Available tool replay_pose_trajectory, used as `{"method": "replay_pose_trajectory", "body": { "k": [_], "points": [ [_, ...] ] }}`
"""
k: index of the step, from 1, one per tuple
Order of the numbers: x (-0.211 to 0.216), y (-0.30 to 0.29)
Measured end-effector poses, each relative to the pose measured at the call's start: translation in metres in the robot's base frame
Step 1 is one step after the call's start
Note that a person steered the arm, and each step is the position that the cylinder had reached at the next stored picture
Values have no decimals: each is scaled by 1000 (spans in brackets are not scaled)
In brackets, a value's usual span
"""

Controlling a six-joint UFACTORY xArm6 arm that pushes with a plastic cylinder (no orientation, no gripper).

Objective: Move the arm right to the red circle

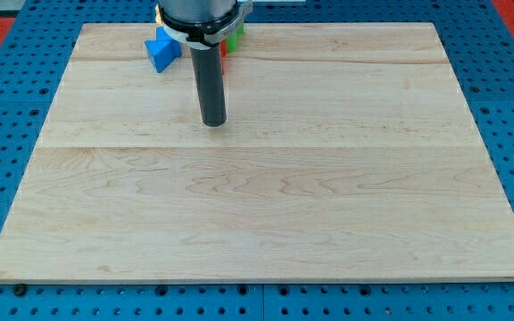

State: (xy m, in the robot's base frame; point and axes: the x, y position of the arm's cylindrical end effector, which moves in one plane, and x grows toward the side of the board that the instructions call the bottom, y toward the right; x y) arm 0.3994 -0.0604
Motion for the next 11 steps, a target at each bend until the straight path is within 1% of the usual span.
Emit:
{"method": "replay_pose_trajectory", "body": {
  "k": [1,2,3,4,5,6,7,8,9,10,11],
  "points": [
    [0,1],
    [-9,-30],
    [-66,-93],
    [-105,-130],
    [-101,-140],
    [-43,-74],
    [-7,51],
    [3,148],
    [-54,205],
    [-92,262],
    [-96,267]
  ]
}}
